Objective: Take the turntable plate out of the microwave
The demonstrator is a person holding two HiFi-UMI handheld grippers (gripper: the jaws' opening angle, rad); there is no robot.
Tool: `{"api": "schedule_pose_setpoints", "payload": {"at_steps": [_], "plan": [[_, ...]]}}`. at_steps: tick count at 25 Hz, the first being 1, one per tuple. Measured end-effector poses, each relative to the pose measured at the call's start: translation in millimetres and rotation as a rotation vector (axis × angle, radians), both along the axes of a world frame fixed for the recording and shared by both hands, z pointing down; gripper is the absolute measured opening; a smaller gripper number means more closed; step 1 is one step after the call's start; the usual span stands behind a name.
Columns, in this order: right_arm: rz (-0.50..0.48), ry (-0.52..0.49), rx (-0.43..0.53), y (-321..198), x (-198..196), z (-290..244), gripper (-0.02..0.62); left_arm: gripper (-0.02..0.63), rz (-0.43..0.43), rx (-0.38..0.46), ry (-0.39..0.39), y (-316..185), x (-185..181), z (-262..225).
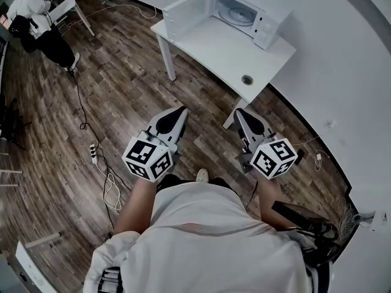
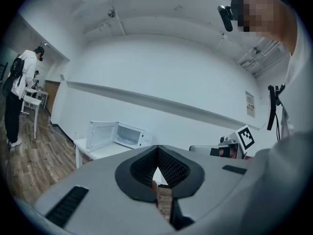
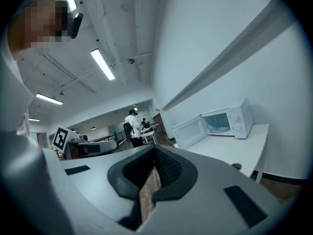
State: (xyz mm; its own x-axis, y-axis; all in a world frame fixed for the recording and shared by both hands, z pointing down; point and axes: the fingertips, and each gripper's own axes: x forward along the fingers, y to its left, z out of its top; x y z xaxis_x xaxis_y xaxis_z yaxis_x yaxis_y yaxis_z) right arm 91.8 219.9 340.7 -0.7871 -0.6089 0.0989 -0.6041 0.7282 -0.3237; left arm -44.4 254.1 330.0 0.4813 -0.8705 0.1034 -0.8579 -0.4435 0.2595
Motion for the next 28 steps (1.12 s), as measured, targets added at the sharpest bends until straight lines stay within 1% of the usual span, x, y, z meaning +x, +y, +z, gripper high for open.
{"api": "schedule_pose_setpoints", "payload": {"at_steps": [3, 8, 12, 15, 22, 28], "plan": [[0.008, -0.02, -0.014, -11.0, 4.4, 4.4, 0.005, 0.011, 0.009, -0.017, -0.008, -13.6, 4.3, 3.7], [0.02, -0.016, -0.03, -30.9, 8.2, 13.5, 0.005, 0.011, 0.035, -0.002, -0.015, -42.6, 10.7, -1.3], [0.05, 0.002, -0.037, -54.1, 11.4, 18.9, 0.005, 0.011, 0.065, -0.014, 0.009, -70.6, 12.2, 7.3], [0.072, 0.015, -0.04, -77.6, 6.2, 21.7, 0.005, 0.011, 0.089, -0.01, 0.022, -95.6, 7.2, 10.9], [0.099, 0.047, -0.024, -141.9, -35.4, 17.4, 0.005, 0.011, 0.12, -0.002, 0.039, -165.5, -31.8, 13.0], [0.143, 0.061, -0.02, -198.0, -80.3, 12.8, 0.005, 0.011, 0.156, 0.001, 0.036, -228.1, -77.1, 13.1]]}}
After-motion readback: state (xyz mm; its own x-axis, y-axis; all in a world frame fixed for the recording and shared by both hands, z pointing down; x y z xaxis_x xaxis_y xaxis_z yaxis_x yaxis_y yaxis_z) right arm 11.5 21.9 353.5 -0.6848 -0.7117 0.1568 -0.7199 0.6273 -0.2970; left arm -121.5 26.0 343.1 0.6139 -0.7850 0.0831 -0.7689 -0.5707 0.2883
